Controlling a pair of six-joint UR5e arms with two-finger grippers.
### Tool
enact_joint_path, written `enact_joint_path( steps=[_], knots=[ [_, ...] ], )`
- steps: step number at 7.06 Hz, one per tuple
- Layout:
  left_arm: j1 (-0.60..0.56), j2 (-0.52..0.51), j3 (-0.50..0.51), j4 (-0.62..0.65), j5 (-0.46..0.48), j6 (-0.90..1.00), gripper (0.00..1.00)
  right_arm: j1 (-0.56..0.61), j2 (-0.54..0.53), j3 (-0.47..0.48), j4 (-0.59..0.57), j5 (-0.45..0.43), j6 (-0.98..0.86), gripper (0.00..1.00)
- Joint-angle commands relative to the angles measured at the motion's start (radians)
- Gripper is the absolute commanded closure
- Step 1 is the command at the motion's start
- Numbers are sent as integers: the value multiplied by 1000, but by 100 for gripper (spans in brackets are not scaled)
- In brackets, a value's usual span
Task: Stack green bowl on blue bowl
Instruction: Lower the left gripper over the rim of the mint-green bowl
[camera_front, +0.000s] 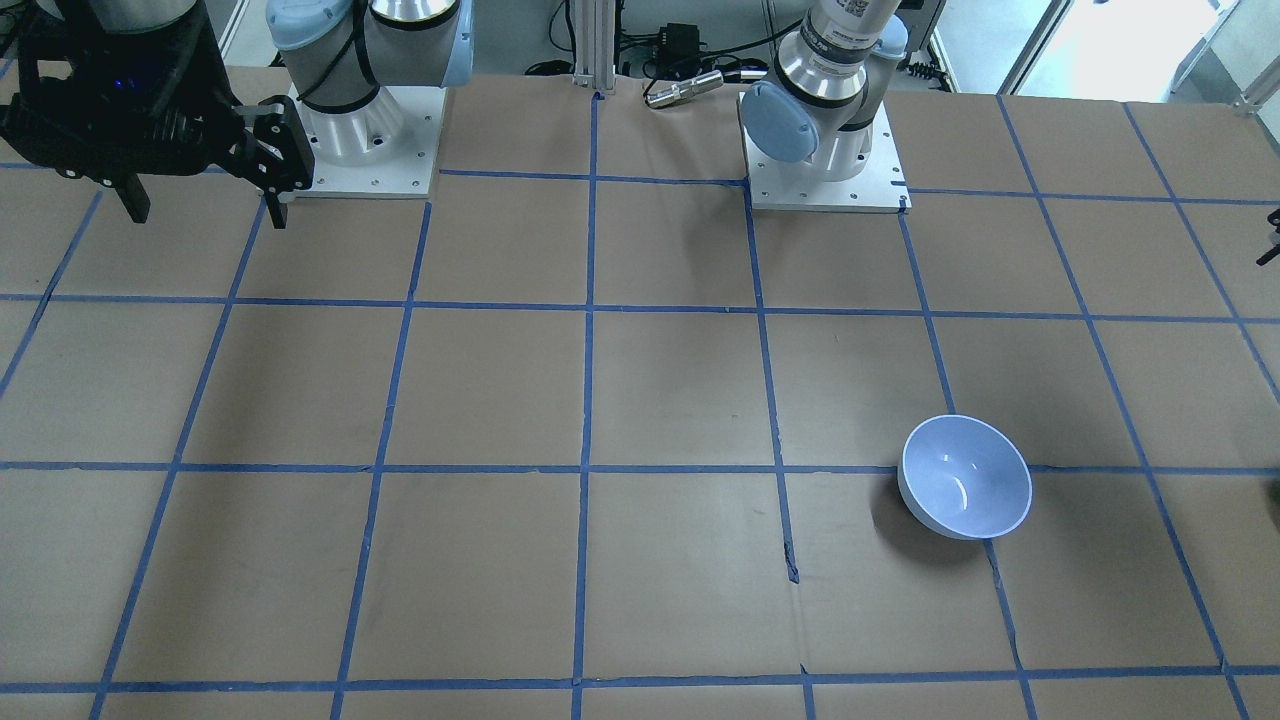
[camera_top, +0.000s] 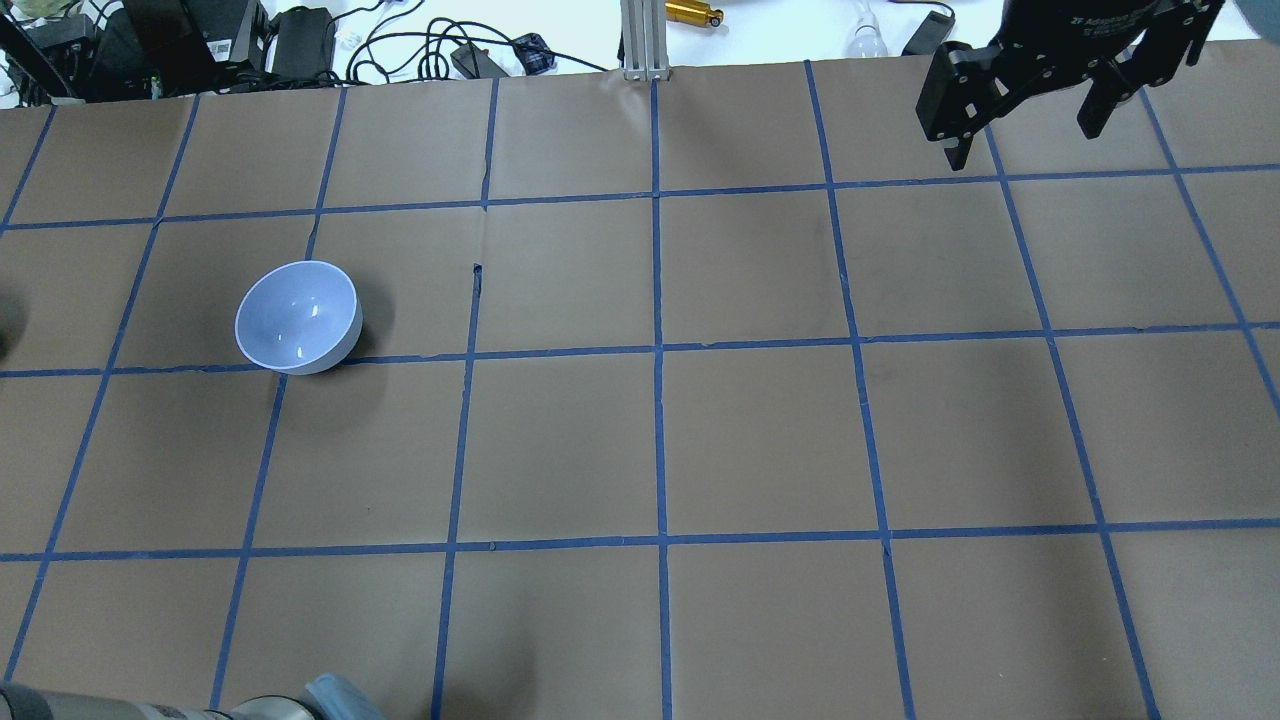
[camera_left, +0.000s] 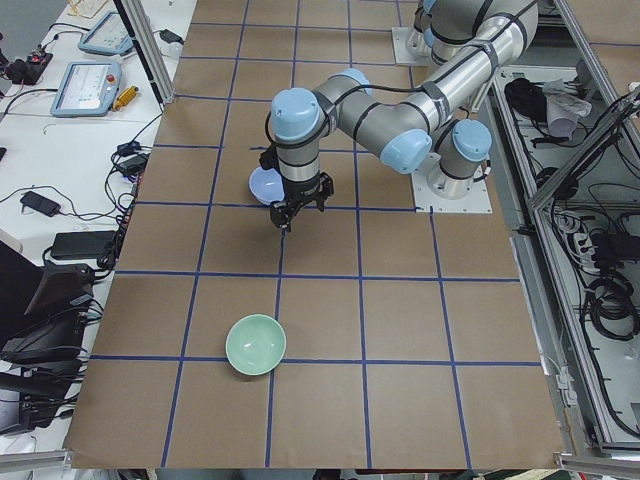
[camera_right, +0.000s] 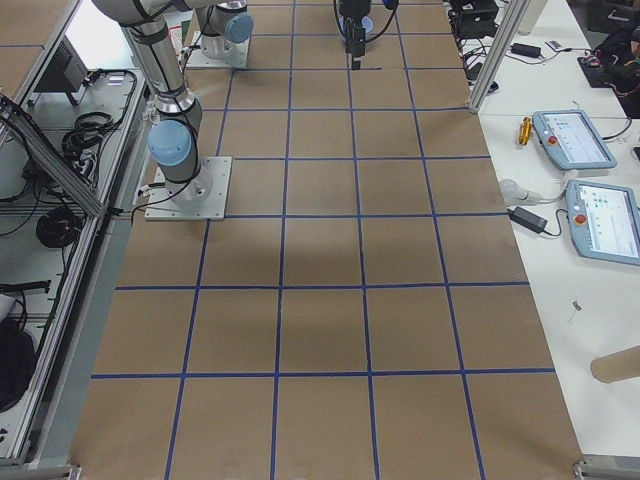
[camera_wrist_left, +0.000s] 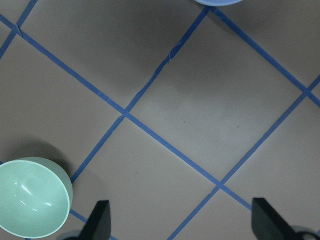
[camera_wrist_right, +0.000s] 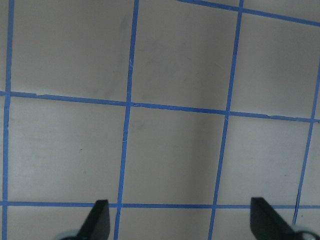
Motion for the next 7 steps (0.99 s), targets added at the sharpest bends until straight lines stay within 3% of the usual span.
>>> enact_joint_path(
  steps=[1, 2, 5, 7],
  knots=[
    [77, -60, 2, 51, -3, 156, 0, -2, 0, 0, 0, 0, 0, 0],
    [109, -89, 12, 68, -1, 231, 0, 0, 0, 0, 0, 0, 0, 0],
    [127, -190, 13, 275, -4, 385, 0, -2, 0, 0, 0, 0, 0, 0],
    [146, -241, 19, 318, -89, 446, 0, 0, 0, 0, 0, 0, 0, 0]
  ],
)
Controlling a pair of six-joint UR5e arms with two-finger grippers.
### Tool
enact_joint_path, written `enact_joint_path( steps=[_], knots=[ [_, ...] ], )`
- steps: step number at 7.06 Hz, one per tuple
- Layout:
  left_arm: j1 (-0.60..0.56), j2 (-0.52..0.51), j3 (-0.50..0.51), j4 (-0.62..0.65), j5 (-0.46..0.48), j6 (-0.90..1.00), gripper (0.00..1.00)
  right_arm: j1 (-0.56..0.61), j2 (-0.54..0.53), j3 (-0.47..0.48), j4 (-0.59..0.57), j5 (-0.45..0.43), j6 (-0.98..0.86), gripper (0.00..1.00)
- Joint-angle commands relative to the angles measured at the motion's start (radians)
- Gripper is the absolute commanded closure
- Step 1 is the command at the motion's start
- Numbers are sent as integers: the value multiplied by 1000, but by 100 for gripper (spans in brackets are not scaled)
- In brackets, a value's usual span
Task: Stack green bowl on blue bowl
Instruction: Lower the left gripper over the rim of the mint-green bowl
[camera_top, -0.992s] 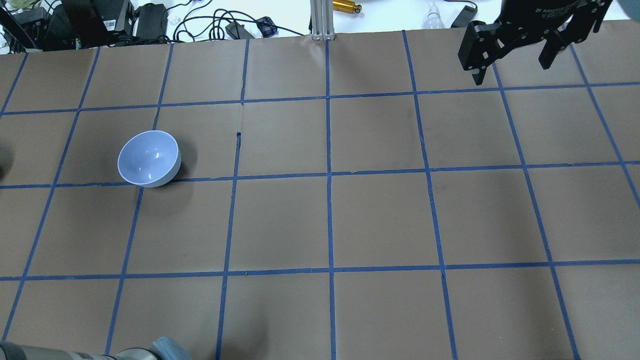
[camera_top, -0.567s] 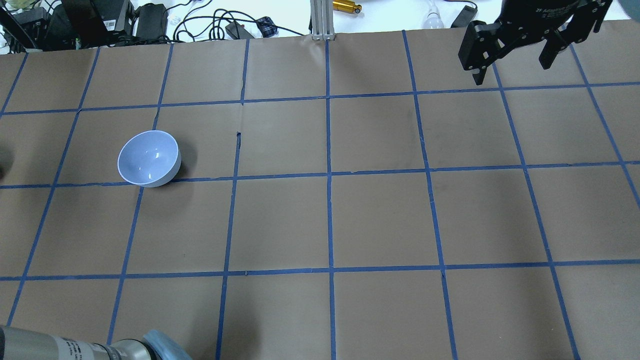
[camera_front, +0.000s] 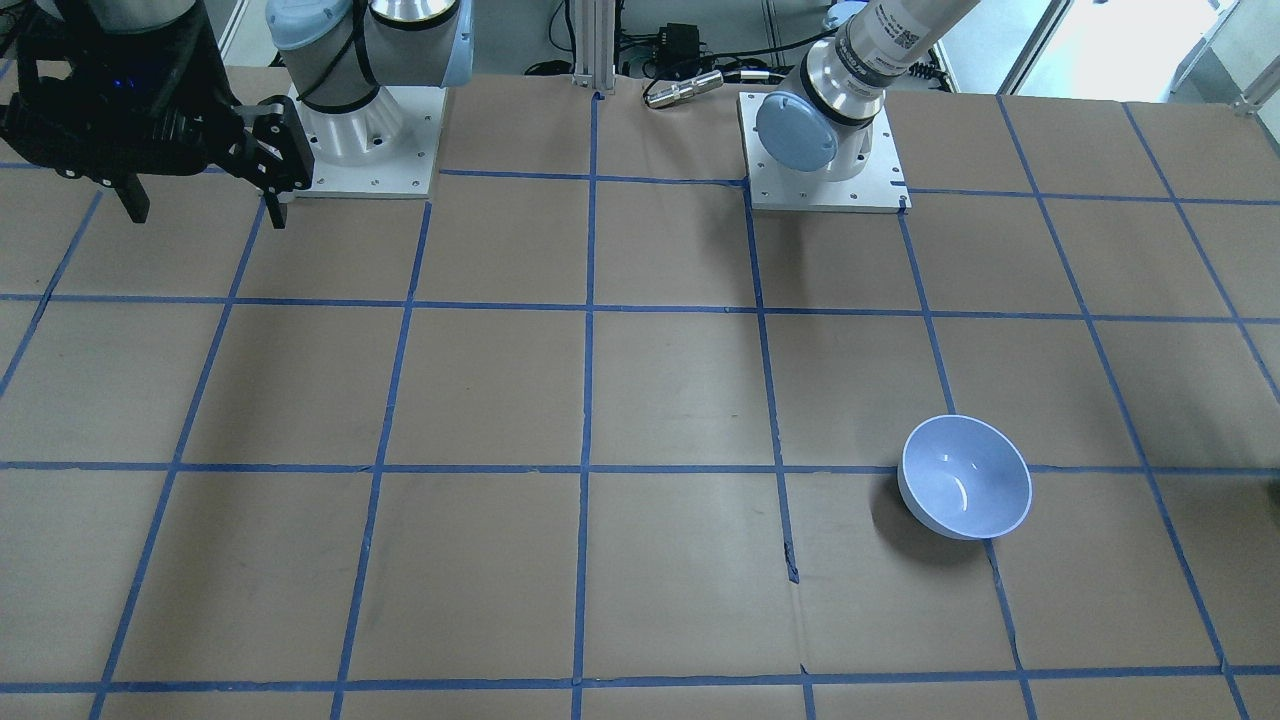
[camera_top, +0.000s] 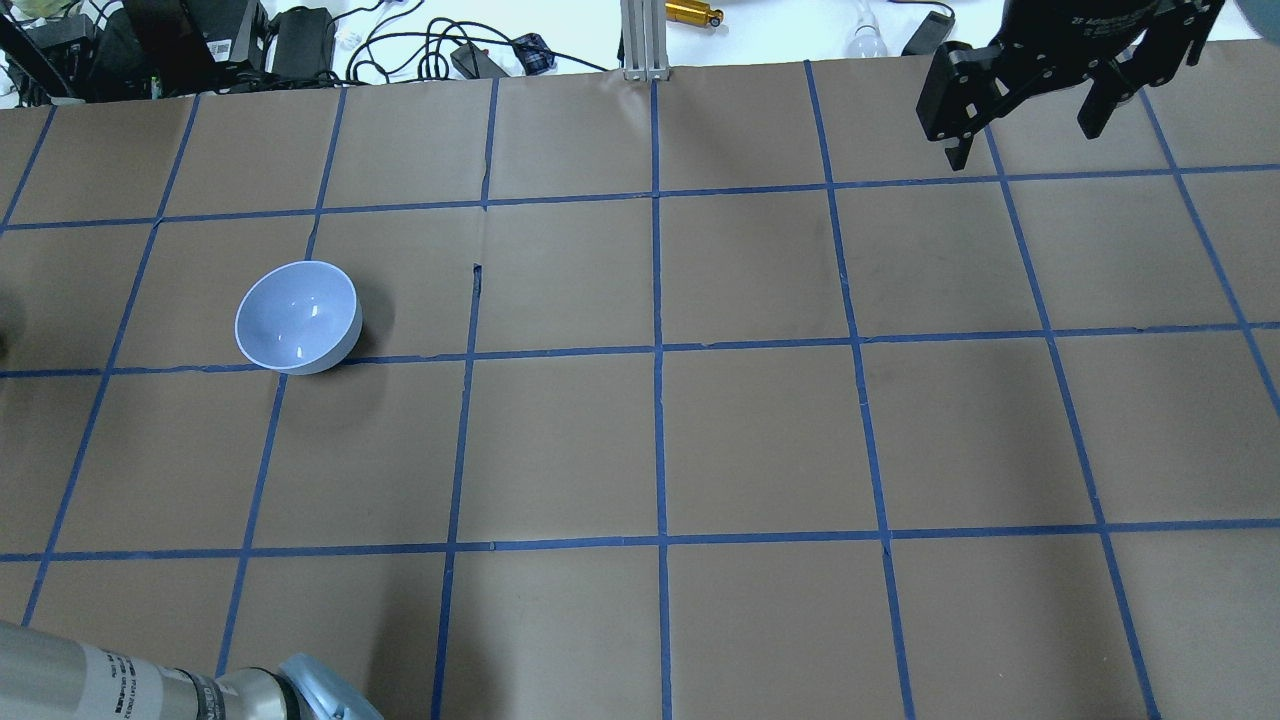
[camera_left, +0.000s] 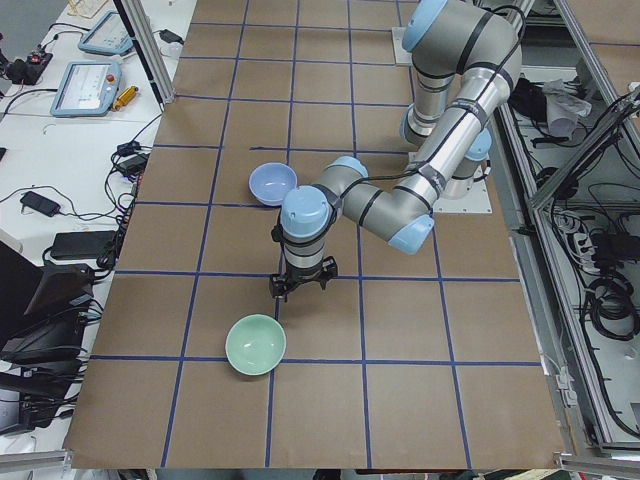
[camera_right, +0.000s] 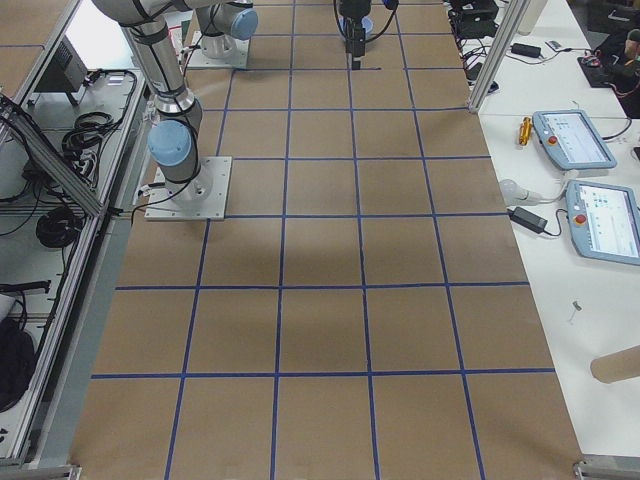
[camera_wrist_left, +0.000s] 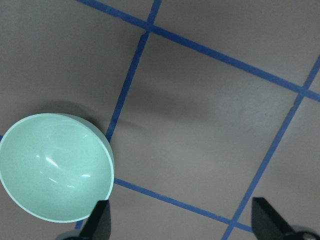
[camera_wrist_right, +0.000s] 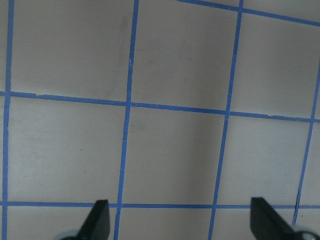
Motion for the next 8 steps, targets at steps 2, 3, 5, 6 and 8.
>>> enact_joint_path(
  steps=[2, 3, 5, 6, 8],
  knots=[
    [31, -81, 39, 30, -56, 88, 0, 0, 0, 0, 0, 0, 0, 0],
    [37, -119, 72, 30, -56, 102, 0, 0, 0, 0, 0, 0, 0, 0],
    [39, -191, 120, 30, -92, 122, 0, 0, 0, 0, 0, 0, 0, 0],
    [41, -216, 126, 32, -105, 128, 0, 0, 0, 0, 0, 0, 0, 0],
    [41, -260, 128, 122, -116, 136, 0, 0, 0, 0, 0, 0, 0, 0]
  ],
)
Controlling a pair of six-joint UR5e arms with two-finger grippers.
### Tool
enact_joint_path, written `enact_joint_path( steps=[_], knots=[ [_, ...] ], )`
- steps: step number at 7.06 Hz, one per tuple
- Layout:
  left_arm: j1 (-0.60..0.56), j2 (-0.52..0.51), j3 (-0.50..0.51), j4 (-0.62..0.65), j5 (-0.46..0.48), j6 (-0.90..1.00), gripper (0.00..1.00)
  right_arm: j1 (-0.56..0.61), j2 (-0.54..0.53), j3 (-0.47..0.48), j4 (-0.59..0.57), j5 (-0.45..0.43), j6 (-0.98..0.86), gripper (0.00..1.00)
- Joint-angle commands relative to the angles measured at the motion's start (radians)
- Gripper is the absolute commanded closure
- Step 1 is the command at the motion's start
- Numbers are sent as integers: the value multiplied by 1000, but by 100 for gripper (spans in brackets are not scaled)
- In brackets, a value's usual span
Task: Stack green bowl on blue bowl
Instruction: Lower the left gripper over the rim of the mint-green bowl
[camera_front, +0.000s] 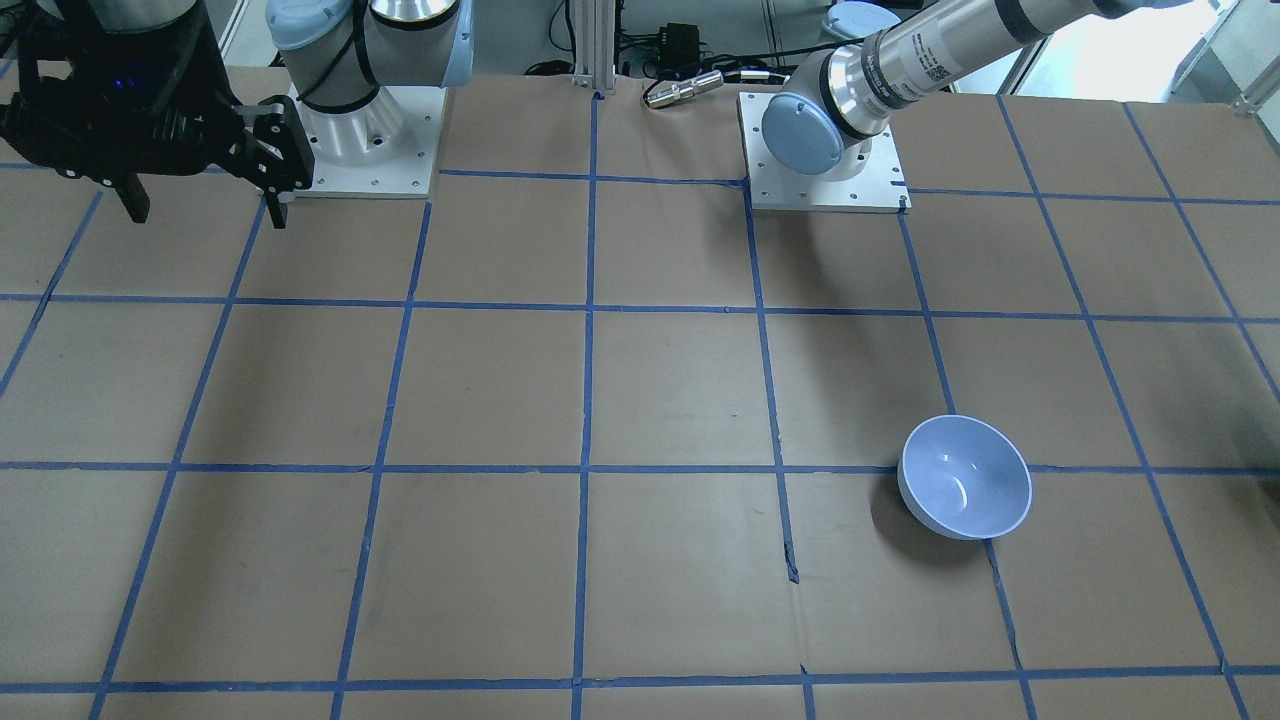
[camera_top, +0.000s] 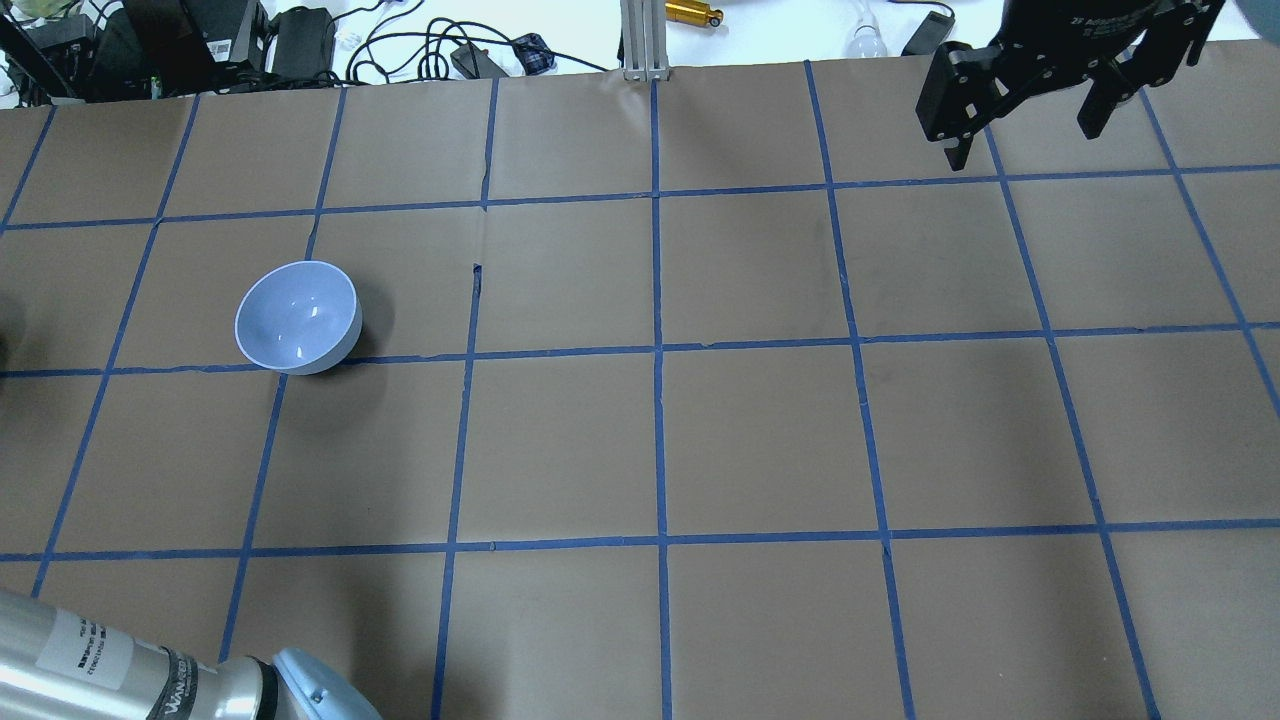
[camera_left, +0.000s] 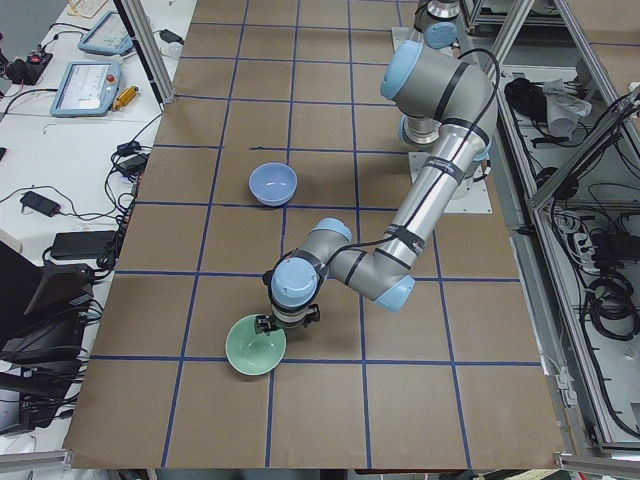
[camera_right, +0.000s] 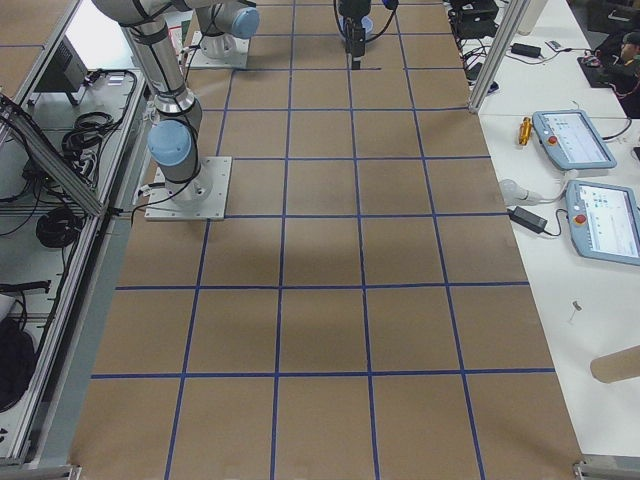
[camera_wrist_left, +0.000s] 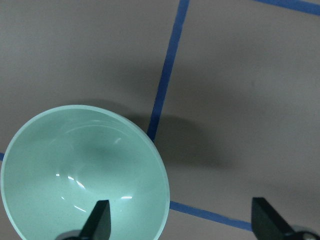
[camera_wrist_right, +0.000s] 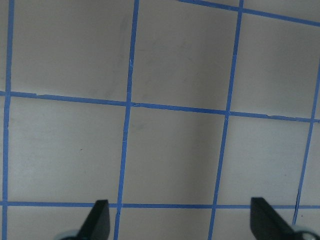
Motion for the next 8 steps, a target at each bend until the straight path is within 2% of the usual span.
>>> enact_joint_path(
  steps=[1, 8],
  knots=[
    [0, -37, 12, 49, -6, 10, 0, 0, 0, 0, 0, 0, 0, 0],
    [0, -85, 20, 51, -3, 19, 0, 0, 0, 0, 0, 0, 0, 0]
  ],
)
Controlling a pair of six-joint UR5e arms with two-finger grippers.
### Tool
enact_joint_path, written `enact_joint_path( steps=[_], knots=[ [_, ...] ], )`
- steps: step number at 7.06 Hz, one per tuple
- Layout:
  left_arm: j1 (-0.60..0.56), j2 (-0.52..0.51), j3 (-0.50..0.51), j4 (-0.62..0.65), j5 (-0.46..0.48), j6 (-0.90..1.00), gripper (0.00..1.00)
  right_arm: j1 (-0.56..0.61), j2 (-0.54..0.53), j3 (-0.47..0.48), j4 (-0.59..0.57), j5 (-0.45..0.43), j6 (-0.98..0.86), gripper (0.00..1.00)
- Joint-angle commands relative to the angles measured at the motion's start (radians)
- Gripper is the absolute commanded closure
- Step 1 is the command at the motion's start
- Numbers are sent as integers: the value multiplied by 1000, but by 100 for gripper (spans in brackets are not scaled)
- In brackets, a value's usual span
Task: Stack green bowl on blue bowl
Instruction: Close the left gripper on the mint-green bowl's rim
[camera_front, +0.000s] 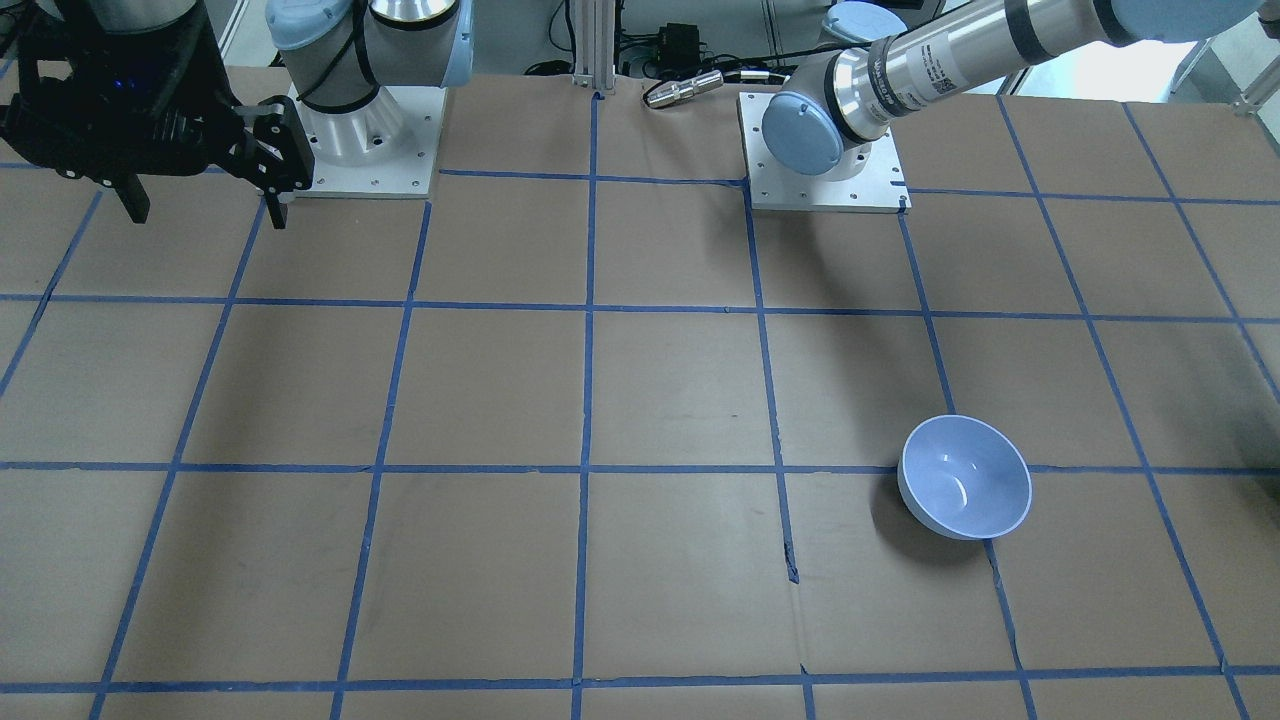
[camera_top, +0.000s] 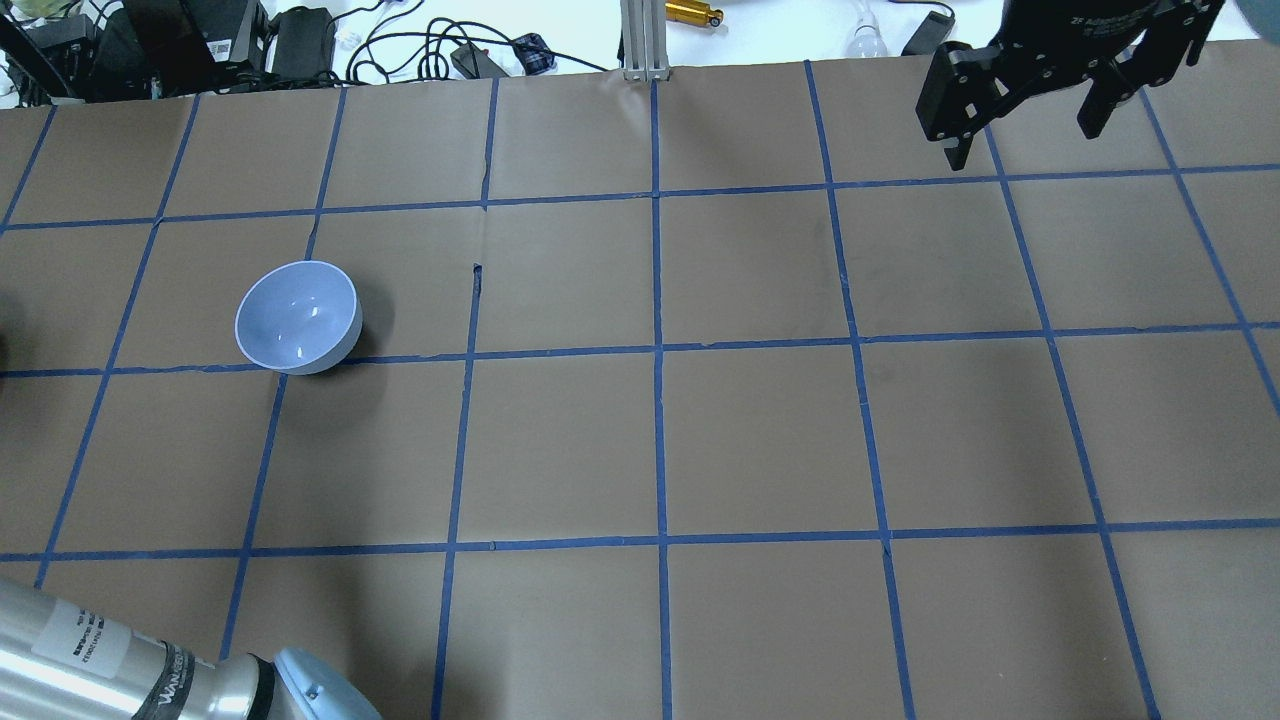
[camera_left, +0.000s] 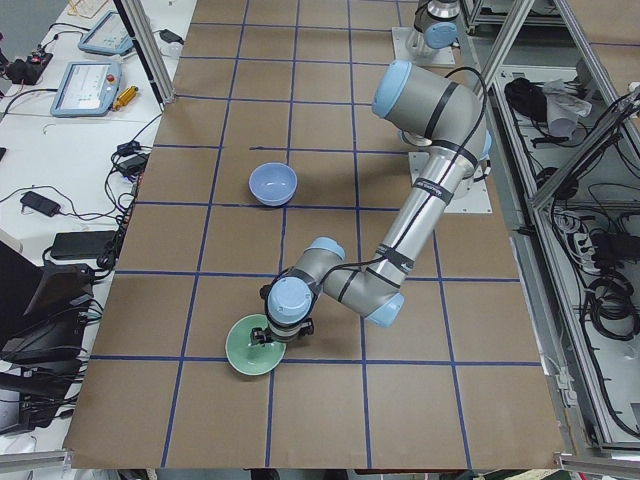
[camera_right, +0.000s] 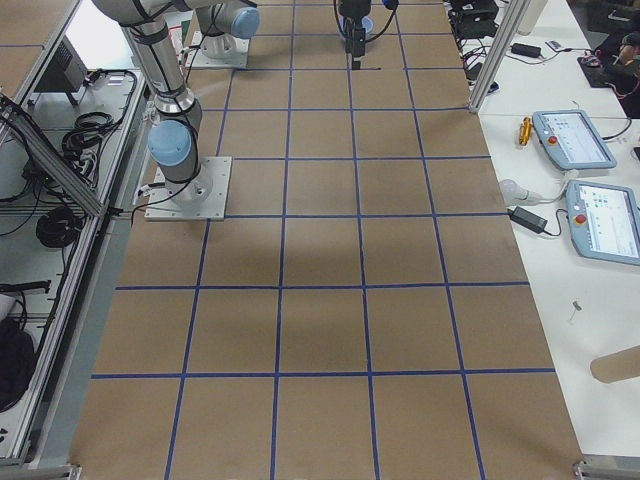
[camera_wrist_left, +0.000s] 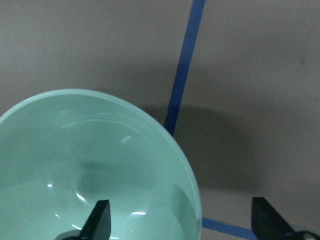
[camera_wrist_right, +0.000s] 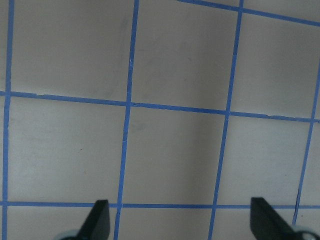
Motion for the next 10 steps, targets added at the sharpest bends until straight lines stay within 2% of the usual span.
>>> enact_joint_path(
  steps=[1, 4, 5, 6, 7, 10],
  knots=[
    [0, -21, 11, 2, 4, -2, 0, 0, 0, 0, 0, 0, 0, 0],
    [0, -54, 38, 0, 7, -3, 0, 0, 0, 0, 0, 0, 0, 0],
    [0, -62, 38, 0, 10, -5, 3, -1, 0, 0, 0, 0, 0, 0],
    [0, -61, 37, 0, 16, 1, 46, 0, 0, 0, 0, 0, 0, 0],
    [0, -59, 37, 0, 16, 1, 97, 0, 0, 0, 0, 0, 0, 0],
    [0, -41, 29, -11, 15, 0, 100, -1, 0, 0, 0, 0, 0, 0]
  ],
)
